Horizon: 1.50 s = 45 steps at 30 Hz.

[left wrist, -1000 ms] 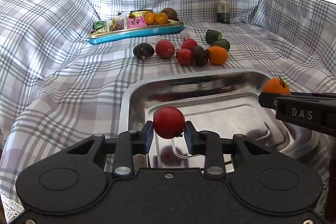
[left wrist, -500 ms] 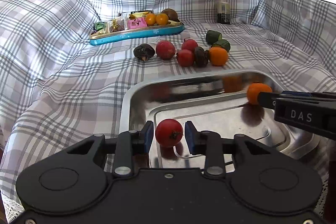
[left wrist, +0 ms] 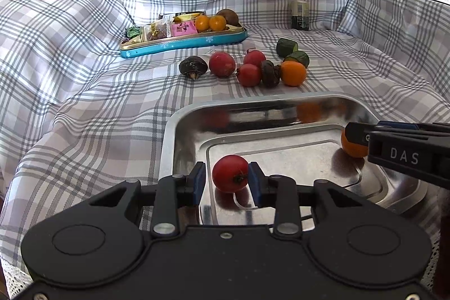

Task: Organize fruits
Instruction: 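Carry the red apple and orange into the steel tray with both tools, then open both tools to release the apple and orange in the tray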

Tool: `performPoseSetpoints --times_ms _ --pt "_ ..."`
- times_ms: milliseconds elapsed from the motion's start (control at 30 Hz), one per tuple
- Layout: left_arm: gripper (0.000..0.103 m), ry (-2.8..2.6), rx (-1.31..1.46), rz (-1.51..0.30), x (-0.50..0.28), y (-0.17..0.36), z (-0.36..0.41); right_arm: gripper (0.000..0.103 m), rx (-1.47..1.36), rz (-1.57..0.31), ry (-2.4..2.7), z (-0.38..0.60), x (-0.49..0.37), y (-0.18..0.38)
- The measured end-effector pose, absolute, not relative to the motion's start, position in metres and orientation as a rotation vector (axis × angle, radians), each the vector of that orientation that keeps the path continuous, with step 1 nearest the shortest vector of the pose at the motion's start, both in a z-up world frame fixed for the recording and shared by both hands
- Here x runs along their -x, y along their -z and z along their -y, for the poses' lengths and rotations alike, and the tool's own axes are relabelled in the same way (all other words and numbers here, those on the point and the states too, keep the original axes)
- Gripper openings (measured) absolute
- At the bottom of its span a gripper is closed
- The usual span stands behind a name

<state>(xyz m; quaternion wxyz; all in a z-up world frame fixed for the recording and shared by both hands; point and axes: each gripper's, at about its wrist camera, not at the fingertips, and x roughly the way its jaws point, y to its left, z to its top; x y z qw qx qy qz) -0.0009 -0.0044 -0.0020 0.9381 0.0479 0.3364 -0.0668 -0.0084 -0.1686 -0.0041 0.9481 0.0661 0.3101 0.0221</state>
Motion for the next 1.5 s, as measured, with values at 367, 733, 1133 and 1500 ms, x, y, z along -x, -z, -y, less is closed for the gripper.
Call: performPoseSetpoints --times_ms 367,733,1133,1500 --pt "0.043 0.136 -0.098 -0.69 0.0 0.002 0.004 0.042 -0.135 -0.631 -0.045 0.168 0.009 0.004" --pt "0.043 0.112 -0.071 -0.673 0.0 0.0 -0.001 0.042 -0.135 -0.63 -0.044 0.168 0.009 0.004" --pt "0.043 0.078 -0.068 -0.635 0.006 -0.004 0.0 0.042 -0.142 -0.614 -0.032 0.169 0.011 0.002" --pt "0.043 0.092 -0.08 -0.645 0.005 -0.008 0.001 0.042 -0.107 -0.594 -0.013 0.17 0.013 -0.002"
